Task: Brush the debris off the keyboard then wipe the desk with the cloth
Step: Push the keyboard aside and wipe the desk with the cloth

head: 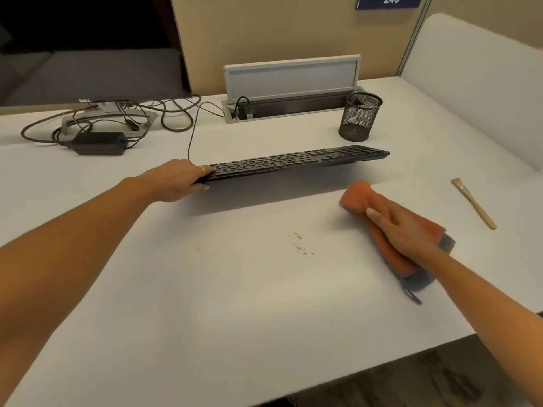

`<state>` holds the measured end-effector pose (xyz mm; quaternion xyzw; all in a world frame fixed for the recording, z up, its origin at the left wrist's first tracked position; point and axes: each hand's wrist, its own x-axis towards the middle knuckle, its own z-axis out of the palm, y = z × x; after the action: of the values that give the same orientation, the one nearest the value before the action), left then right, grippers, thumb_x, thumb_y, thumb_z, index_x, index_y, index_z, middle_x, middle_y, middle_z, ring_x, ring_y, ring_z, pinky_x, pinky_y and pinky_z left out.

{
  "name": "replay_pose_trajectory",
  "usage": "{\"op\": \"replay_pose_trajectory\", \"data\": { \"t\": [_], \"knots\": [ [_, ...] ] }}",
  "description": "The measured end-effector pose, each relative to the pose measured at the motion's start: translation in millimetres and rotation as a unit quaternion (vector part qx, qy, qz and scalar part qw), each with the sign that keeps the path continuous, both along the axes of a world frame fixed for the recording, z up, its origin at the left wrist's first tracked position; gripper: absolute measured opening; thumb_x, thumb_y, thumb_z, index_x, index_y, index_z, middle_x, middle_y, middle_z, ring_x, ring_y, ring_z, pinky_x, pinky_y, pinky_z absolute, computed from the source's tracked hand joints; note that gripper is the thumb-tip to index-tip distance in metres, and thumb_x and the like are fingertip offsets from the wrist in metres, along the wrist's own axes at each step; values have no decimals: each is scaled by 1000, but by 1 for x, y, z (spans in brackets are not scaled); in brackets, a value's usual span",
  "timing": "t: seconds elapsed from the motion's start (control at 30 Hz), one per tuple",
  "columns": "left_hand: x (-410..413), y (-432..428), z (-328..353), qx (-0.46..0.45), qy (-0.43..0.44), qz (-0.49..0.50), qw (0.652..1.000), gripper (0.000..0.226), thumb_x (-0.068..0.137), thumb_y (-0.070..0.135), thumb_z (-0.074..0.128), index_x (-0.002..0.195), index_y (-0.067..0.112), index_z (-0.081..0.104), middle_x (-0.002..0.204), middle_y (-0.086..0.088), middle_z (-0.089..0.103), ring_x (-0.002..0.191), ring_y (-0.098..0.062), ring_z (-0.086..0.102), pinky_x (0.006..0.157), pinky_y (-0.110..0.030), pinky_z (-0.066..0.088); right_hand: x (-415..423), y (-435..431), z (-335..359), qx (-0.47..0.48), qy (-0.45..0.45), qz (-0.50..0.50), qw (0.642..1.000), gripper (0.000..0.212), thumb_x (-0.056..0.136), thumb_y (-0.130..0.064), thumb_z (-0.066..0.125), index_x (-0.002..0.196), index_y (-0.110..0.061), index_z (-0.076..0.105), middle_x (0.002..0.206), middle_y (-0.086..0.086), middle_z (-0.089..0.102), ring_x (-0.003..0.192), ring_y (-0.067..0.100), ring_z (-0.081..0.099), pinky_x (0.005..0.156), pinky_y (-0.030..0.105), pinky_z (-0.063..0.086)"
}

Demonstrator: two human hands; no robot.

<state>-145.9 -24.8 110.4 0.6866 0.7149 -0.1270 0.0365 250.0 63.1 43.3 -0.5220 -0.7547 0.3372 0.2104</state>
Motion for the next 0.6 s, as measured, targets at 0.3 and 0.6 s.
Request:
{"op": "replay_pose_trajectory", "data": {
  "t": [0.3, 0.6],
  "knots": [
    [1, 5, 0, -20, -51, 18, 998, 51, 102, 31, 40, 150, 17, 27, 111, -20, 59, 85, -22, 42, 73, -29, 30, -116, -7, -15, 31, -60, 202, 977, 46, 101, -30, 35, 145, -17, 32, 151, 4, 32, 141, 25, 26, 115, 30, 8],
    [7, -4, -13, -15, -49, 34, 998, 54, 101, 30, 41, 151, 16, 23, 142, -16, 46, 118, -32, 50, 94, -33, 36, -249, -60, -18, 44, -95, 444, 890, 46, 100, -36, 34, 143, -20, 35, 149, 0, 37, 139, 27, 29, 112, 32, 18]
  ]
}}
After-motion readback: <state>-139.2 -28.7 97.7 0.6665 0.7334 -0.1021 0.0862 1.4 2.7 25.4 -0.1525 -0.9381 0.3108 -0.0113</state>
